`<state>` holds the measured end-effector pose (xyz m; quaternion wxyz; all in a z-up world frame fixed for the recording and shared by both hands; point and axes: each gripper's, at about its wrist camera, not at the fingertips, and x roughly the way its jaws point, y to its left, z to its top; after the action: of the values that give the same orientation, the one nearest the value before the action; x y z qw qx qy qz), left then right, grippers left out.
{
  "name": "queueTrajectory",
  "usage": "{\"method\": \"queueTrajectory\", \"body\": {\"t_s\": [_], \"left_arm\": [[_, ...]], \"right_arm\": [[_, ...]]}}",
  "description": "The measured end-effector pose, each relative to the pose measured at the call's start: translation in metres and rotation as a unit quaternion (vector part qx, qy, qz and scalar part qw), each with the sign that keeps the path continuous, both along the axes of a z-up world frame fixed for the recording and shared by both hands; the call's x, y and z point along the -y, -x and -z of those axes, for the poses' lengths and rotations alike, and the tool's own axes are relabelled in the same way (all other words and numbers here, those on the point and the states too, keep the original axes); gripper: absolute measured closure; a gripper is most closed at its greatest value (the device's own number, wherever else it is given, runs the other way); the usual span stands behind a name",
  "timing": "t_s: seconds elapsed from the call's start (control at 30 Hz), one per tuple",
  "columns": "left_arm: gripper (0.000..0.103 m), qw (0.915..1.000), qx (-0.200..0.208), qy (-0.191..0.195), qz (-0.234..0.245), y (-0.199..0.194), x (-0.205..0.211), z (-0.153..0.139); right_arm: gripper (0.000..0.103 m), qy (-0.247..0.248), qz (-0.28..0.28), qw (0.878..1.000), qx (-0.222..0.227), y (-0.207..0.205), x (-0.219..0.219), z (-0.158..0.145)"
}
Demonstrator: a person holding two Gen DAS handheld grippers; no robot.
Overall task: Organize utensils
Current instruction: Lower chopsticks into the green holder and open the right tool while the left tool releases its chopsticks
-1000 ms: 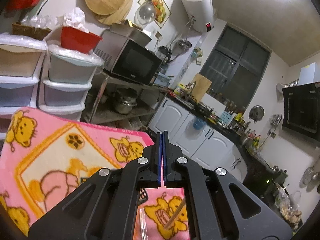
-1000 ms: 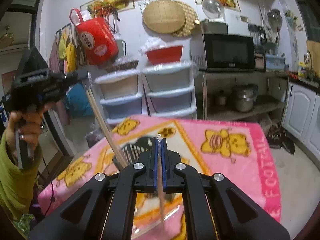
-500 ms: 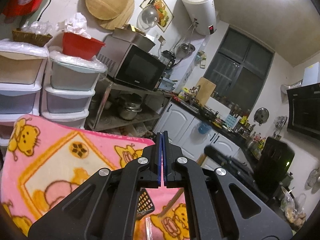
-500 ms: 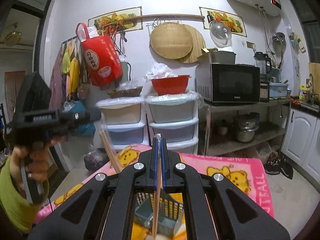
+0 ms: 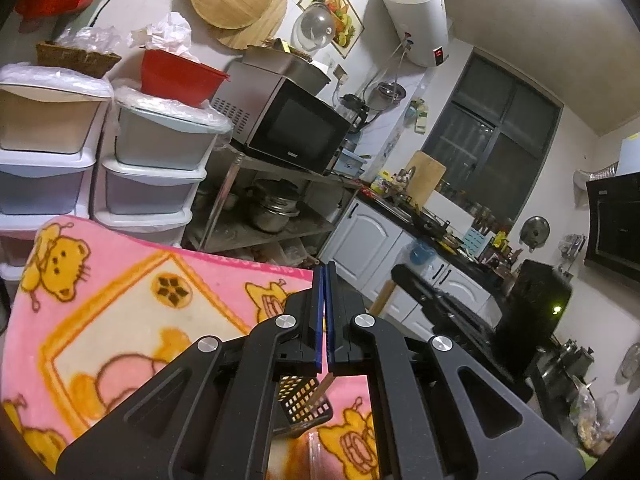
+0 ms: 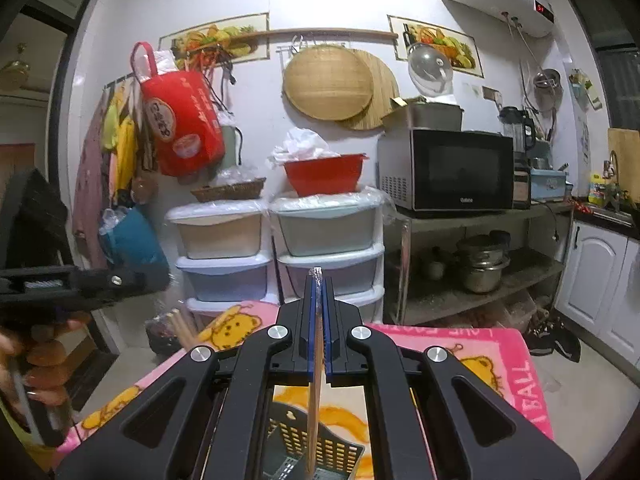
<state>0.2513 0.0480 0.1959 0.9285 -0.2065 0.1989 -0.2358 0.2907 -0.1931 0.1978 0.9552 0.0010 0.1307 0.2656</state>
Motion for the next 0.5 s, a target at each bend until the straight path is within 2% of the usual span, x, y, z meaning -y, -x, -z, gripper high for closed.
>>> {"method": "queueTrajectory", "body": {"t_s": [0.5], "left_arm": [[0.103, 0.9992, -0.038, -0.006, -0.006, -0.004, -0.003, 0.042]], "right_arm": [[0.1, -0.005, 0.021, 0.999, -0.039, -0.021, -0.001, 0.059]]}}
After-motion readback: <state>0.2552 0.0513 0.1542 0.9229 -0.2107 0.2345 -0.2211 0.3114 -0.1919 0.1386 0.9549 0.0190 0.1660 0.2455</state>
